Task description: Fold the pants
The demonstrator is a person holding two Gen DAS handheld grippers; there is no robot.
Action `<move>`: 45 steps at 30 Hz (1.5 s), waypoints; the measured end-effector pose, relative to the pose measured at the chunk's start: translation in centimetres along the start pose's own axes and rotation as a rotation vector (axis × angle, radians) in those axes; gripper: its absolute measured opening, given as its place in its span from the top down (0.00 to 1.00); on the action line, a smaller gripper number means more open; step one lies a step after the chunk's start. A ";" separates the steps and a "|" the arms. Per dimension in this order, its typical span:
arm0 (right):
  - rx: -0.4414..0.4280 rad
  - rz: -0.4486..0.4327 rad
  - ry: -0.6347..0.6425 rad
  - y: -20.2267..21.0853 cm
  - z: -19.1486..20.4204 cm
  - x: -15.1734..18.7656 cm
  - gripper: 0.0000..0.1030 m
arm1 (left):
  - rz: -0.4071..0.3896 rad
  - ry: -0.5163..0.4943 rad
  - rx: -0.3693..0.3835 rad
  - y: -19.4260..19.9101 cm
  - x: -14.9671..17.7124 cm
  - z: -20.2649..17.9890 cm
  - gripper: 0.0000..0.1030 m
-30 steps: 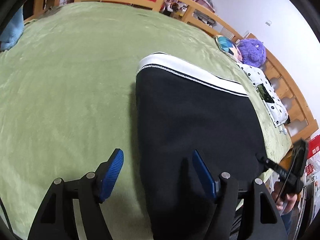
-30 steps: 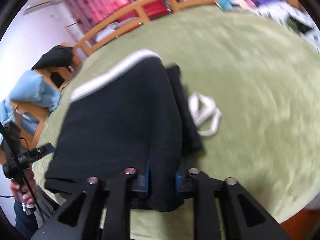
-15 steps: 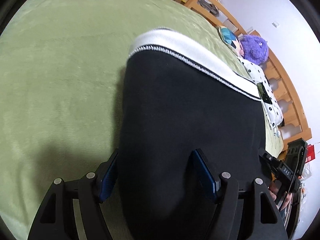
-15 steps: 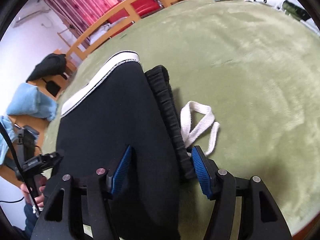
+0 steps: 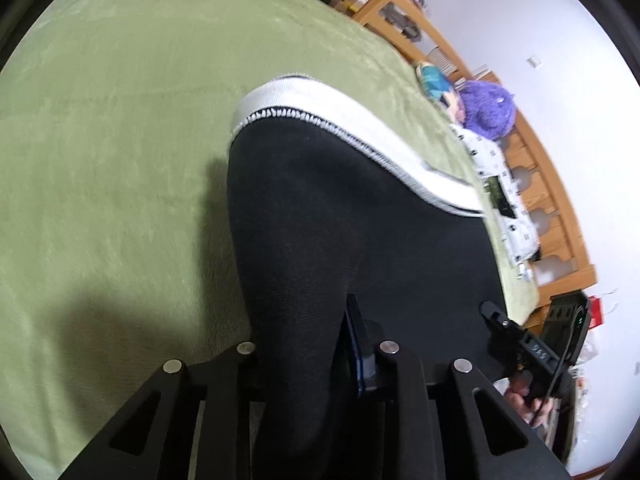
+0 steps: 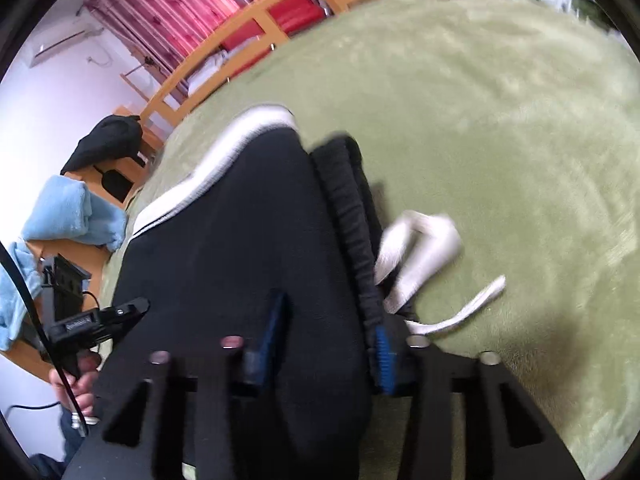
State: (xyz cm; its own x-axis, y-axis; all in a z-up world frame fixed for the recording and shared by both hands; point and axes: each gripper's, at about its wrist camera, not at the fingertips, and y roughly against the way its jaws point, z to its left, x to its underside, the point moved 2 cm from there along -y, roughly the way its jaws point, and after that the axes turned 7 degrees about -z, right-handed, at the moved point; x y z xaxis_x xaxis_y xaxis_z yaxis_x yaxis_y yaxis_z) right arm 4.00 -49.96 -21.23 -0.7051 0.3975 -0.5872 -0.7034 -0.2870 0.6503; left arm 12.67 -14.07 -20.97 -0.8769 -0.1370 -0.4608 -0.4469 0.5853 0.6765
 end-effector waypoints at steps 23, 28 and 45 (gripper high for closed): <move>-0.115 -0.003 0.078 -8.4 19.0 3.1 0.72 | -0.070 -0.042 -0.280 10.4 -6.3 13.0 0.64; 0.021 0.030 0.170 -7.7 19.0 4.0 0.51 | -0.059 0.020 -0.350 10.9 -3.8 15.0 0.51; 0.078 -0.035 0.405 -4.3 19.6 10.9 0.72 | -0.190 -0.161 -0.494 14.1 7.5 10.4 0.36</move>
State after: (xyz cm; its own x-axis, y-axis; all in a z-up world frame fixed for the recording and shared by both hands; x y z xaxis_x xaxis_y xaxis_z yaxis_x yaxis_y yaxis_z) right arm 1.08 -27.29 -20.96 -0.6703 0.0262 -0.7417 -0.7296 -0.2061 0.6521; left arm 1.65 1.48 -20.91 -0.7517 -0.0573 -0.6570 -0.6587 0.1123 0.7439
